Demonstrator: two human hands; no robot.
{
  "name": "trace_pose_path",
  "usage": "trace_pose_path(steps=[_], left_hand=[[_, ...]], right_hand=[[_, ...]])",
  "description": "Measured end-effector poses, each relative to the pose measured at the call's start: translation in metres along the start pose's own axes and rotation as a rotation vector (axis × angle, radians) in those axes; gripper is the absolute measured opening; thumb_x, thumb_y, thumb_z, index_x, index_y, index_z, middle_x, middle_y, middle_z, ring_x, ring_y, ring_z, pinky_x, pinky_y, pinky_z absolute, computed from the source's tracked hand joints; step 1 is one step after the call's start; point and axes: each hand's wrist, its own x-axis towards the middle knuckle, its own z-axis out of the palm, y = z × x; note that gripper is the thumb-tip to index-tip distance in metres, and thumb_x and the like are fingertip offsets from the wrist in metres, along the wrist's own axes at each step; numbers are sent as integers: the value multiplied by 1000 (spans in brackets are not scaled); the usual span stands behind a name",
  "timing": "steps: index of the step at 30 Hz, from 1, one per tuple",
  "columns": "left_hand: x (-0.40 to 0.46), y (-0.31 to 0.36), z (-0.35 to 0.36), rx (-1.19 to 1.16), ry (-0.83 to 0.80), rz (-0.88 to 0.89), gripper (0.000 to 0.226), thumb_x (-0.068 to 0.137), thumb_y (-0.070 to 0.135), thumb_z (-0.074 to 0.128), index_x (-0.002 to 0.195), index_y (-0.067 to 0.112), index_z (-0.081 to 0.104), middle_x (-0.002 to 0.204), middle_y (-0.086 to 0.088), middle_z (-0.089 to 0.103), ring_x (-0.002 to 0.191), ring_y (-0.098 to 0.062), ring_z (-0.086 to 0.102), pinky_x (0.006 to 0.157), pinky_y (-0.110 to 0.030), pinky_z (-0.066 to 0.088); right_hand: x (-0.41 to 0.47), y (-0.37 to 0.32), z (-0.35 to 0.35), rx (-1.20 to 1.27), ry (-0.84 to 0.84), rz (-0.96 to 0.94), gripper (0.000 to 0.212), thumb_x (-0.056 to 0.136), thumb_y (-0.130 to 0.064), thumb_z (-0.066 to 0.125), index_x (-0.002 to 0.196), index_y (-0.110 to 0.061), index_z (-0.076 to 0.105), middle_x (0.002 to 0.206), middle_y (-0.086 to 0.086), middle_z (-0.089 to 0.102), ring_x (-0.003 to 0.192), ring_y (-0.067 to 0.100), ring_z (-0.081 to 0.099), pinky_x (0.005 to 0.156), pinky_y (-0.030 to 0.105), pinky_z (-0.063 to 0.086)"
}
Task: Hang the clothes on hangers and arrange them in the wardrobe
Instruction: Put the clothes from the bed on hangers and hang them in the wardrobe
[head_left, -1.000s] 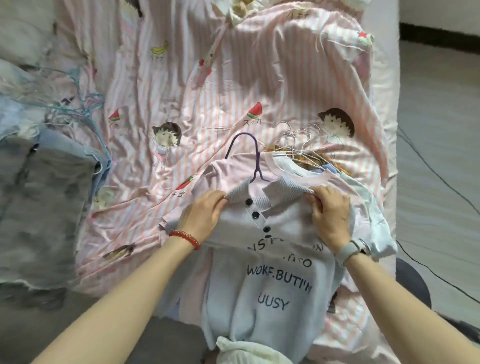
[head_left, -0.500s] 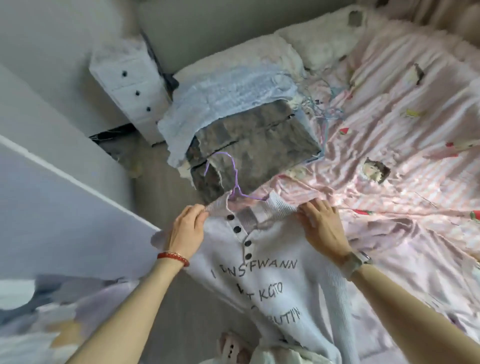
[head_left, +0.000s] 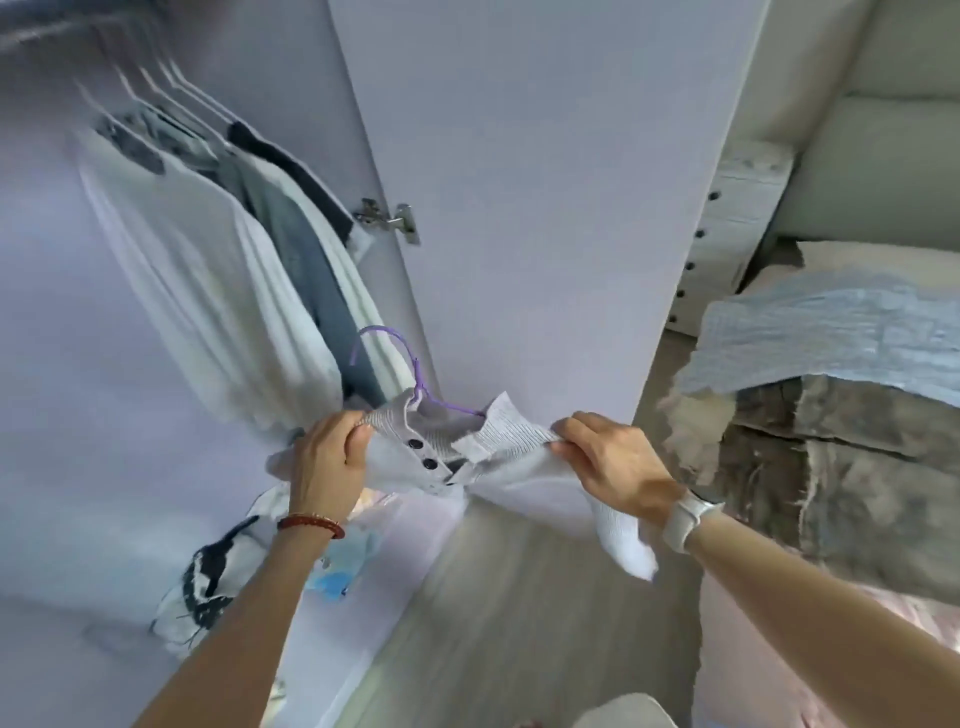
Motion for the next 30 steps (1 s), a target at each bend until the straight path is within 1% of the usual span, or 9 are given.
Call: trace_pose_path(steps=[3,6,8,12,16,20,23,26,30], left_hand=[[7,-35,-45,20,137,-86,30,84,17,42,89,-3,63,89,-22,64,81,-38,58,76,-42,42],[11,-61,-83,54,264,-166,33,84,19,42,95,-3,63,92,-23,64,85,-40,58,77,-43,43],[15,-75,-105,82,349,-219,34,84,21,42,95,-3,63,91,-23,64,84,-40,58,77,-44,43],[31,-94,-141,140,496,-300,24,86,14,50,94,-2,64,86,-22,64,82,-38,57,76,-40,43],[60,-101,-166,213,650,-454,28,86,4,55,113,5,63,114,-22,57,108,-39,49,95,-43,38],[94,-79,-196,352,854,-282,34,83,7,52,115,7,61,118,-19,53,110,-37,46,92,-42,34],[123,-58,-220,570,958,-49,33,78,7,53,110,8,62,118,-18,55,111,-31,43,87,-41,34],[152,-45,-238,769,1005,117,41,78,7,51,118,11,59,129,-18,51,124,-30,35,100,-42,27],[178,-48,-252,985,936,18,61,78,14,53,138,16,41,145,-21,32,137,-37,16,111,-53,11]], right_hand=[[59,-34,11,5,2,-199,21,88,-25,51,90,-9,65,72,3,66,66,23,65,49,24,46],[110,-68,15,-25,22,-417,41,95,-36,33,86,-11,65,61,-1,63,54,21,61,42,18,38],[141,-88,21,-16,0,-500,51,95,-42,24,87,-11,63,56,2,61,49,25,59,41,21,39],[198,-126,40,36,-2,-528,36,94,-32,39,94,-3,60,53,14,61,47,35,58,45,32,42],[240,-164,64,153,47,-516,26,91,-24,47,95,-2,61,55,18,62,50,39,58,48,33,42],[285,-195,87,240,0,-460,29,96,-30,40,109,-9,55,76,18,67,76,41,62,62,39,43],[321,-215,91,324,58,-418,29,96,-29,39,108,-7,54,80,21,67,80,42,61,62,40,42],[356,-232,90,408,92,-337,28,96,-27,40,110,-6,53,83,22,66,83,42,61,64,41,43],[397,-255,89,460,130,-255,30,97,-23,38,116,-4,51,87,23,66,87,41,60,65,39,40]])
